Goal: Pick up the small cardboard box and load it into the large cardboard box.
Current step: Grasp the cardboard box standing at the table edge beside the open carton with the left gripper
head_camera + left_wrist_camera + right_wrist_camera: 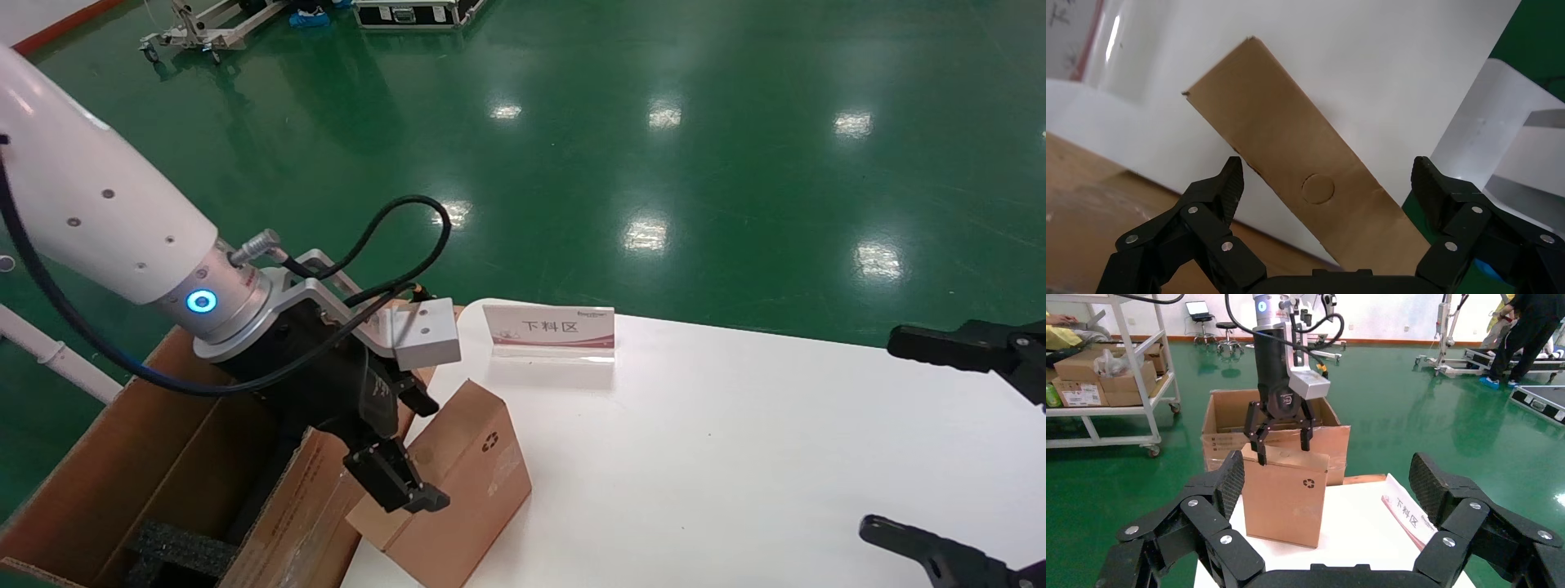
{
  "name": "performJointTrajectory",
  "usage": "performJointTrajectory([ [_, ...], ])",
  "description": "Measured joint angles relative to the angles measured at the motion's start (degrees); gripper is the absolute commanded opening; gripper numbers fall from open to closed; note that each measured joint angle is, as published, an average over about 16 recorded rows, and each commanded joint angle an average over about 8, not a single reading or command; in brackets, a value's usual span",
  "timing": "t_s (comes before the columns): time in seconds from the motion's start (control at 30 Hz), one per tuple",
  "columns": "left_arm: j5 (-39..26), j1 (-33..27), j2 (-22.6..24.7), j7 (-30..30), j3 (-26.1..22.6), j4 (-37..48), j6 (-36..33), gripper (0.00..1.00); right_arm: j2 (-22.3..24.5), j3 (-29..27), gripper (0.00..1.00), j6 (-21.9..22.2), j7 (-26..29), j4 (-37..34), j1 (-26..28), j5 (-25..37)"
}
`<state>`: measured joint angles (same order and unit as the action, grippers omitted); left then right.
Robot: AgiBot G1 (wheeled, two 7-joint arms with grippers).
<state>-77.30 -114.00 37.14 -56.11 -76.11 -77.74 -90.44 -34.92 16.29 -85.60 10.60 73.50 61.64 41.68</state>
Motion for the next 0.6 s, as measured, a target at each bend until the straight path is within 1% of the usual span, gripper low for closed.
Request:
performJointTrajectory([
  [0.3, 1.1, -4.4, 1.8, -3.6, -9.1, 0.0, 0.6, 1.0, 0.0, 0.0, 1.0, 0.0, 0.0, 0.0, 0.0, 0.0],
  [0.6, 1.9, -6.5, 3.0, -5.3, -15.2, 0.0, 1.4, 1.0, 0.0, 0.1, 1.0, 0.0, 0.0, 0.0, 0.0, 0.0],
])
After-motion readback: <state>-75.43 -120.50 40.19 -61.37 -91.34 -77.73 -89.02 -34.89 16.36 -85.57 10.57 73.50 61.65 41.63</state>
